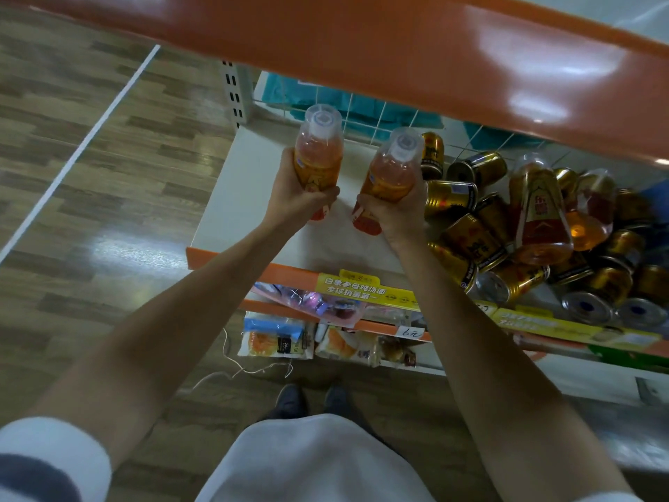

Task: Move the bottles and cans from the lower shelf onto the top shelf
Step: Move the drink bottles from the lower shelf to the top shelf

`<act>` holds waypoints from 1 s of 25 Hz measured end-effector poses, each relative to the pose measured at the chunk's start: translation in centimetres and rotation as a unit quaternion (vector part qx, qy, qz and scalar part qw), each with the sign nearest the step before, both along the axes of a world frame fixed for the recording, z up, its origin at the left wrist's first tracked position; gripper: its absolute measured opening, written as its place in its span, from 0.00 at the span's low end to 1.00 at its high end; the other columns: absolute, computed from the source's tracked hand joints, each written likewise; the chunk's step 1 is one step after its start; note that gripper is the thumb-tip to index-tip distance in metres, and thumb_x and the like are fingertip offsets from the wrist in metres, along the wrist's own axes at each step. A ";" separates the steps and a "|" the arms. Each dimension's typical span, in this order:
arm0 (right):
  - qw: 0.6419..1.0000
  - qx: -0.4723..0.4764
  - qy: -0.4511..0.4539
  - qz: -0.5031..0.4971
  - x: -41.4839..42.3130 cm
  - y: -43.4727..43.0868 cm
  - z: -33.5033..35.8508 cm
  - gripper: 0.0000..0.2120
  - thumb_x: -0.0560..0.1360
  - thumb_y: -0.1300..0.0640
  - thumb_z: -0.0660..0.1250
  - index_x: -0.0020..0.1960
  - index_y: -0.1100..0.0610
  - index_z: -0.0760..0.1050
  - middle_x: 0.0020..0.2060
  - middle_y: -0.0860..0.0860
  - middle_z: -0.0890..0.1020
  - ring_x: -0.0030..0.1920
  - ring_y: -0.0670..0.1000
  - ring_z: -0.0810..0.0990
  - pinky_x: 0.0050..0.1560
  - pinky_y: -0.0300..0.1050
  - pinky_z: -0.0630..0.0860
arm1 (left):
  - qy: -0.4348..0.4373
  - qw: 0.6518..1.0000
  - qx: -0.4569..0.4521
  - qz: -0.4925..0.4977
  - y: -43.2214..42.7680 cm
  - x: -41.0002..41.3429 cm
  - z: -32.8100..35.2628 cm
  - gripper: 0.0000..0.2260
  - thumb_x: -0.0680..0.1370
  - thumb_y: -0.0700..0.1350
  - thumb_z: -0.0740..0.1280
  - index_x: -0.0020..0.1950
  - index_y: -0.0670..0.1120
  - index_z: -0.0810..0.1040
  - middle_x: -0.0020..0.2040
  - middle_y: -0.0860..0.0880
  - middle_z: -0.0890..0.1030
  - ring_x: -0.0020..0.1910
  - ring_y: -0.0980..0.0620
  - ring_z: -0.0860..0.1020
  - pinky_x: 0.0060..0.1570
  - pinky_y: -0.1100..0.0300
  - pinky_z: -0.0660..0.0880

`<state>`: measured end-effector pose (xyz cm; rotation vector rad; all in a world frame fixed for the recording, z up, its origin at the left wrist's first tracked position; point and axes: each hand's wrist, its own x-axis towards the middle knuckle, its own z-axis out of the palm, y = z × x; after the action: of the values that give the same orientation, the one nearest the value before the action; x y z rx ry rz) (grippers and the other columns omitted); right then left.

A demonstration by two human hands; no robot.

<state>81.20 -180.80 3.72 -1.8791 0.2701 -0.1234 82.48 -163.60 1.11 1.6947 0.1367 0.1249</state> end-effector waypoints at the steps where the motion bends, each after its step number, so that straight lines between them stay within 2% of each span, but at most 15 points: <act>1: 1.000 0.003 -0.001 -0.007 0.0 0.1 0.0 0.40 0.60 0.62 0.80 0.69 0.58 0.68 0.52 0.47 0.78 0.50 0.38 0.79 0.54 0.41 0.80 | -0.006 1.000 0.001 0.005 -0.1 0.1 -0.1 0.27 0.64 0.36 0.76 0.58 0.42 0.67 0.46 0.47 0.77 0.41 0.55 0.80 0.41 0.54 0.81; 2: 1.000 0.005 -0.003 -0.017 0.0 0.3 -0.1 0.39 0.62 0.65 0.80 0.69 0.59 0.68 0.49 0.43 0.75 0.46 0.32 0.78 0.49 0.31 0.77 | -0.013 1.000 0.003 0.010 -0.1 0.3 -0.2 0.27 0.64 0.36 0.77 0.57 0.42 0.67 0.45 0.49 0.77 0.40 0.57 0.80 0.40 0.56 0.80; 4: 0.999 0.006 -0.007 -0.031 0.0 0.7 0.1 0.37 0.65 0.68 0.78 0.69 0.60 0.67 0.46 0.38 0.70 0.42 0.22 0.73 0.41 0.21 0.70 | -0.027 1.000 0.008 0.007 -0.2 0.5 -0.5 0.27 0.65 0.36 0.77 0.57 0.42 0.67 0.45 0.50 0.77 0.40 0.57 0.80 0.40 0.58 0.80; 9: 0.999 -0.014 -0.004 -0.042 -0.3 1.4 0.5 0.35 0.67 0.67 0.76 0.70 0.60 0.65 0.44 0.37 0.67 0.40 0.18 0.68 0.38 0.17 0.66 | -0.013 1.000 0.015 0.000 -0.2 0.8 -0.2 0.28 0.63 0.40 0.76 0.58 0.44 0.67 0.45 0.50 0.77 0.42 0.51 0.80 0.41 0.54 0.80; 11: 0.998 -0.012 -0.004 -0.055 -0.4 1.6 0.9 0.33 0.66 0.68 0.77 0.68 0.60 0.67 0.43 0.38 0.68 0.40 0.24 0.73 0.43 0.21 0.70 | -0.010 1.000 0.010 0.007 -0.3 0.6 0.2 0.28 0.63 0.41 0.76 0.58 0.44 0.67 0.45 0.50 0.76 0.43 0.51 0.80 0.41 0.55 0.80; 14: 0.999 -0.008 -0.002 -0.053 -0.9 1.8 1.6 0.30 0.65 0.66 0.78 0.64 0.59 0.71 0.45 0.42 0.75 0.44 0.39 0.77 0.58 0.45 0.77 | 0.006 1.000 0.008 0.009 0.2 -0.9 0.9 0.27 0.66 0.39 0.77 0.59 0.43 0.67 0.46 0.49 0.76 0.44 0.53 0.80 0.42 0.58 0.80; 16: 0.999 -0.013 -0.003 -0.036 -1.8 1.8 2.2 0.31 0.64 0.62 0.78 0.63 0.57 0.70 0.50 0.49 0.78 0.49 0.46 0.79 0.60 0.54 0.77 | 0.006 1.000 0.012 0.001 0.8 -2.5 1.6 0.27 0.68 0.38 0.77 0.60 0.43 0.66 0.49 0.48 0.76 0.47 0.51 0.80 0.45 0.57 0.80; 19: 0.999 -0.025 -0.010 -0.018 -3.6 1.4 2.8 0.35 0.61 0.56 0.78 0.64 0.53 0.66 0.56 0.52 0.77 0.54 0.51 0.79 0.59 0.57 0.78 | 0.007 1.000 0.016 0.007 1.6 -4.6 2.8 0.26 0.68 0.38 0.77 0.60 0.45 0.66 0.49 0.48 0.76 0.46 0.52 0.79 0.43 0.58 0.77; 21: 0.999 -0.028 -0.020 -0.013 -5.5 1.0 3.3 0.37 0.61 0.55 0.78 0.65 0.53 0.65 0.57 0.52 0.77 0.55 0.52 0.79 0.59 0.56 0.77 | 0.000 1.000 0.023 0.004 2.0 -6.7 4.2 0.28 0.66 0.43 0.78 0.60 0.47 0.67 0.50 0.46 0.77 0.48 0.50 0.80 0.45 0.56 0.78; 23: 0.999 -0.023 -0.034 -0.005 -7.6 0.4 4.1 0.37 0.61 0.56 0.79 0.65 0.54 0.65 0.57 0.52 0.78 0.54 0.53 0.79 0.59 0.54 0.77 | -0.005 1.000 0.028 0.000 2.0 -9.2 5.4 0.30 0.63 0.47 0.78 0.60 0.47 0.67 0.52 0.44 0.78 0.48 0.48 0.81 0.46 0.54 0.79; 25: 0.999 -0.013 -0.044 0.002 -10.3 -0.3 4.6 0.37 0.62 0.60 0.79 0.66 0.56 0.66 0.56 0.53 0.79 0.52 0.53 0.80 0.56 0.52 0.78 | -0.009 0.999 0.033 -0.003 1.4 -12.5 6.7 0.29 0.66 0.44 0.78 0.60 0.47 0.67 0.50 0.45 0.78 0.45 0.53 0.81 0.41 0.59 0.79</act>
<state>70.85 -181.08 8.34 -1.8941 0.2049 -0.2079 70.01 -162.17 7.81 1.7603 0.1147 0.1408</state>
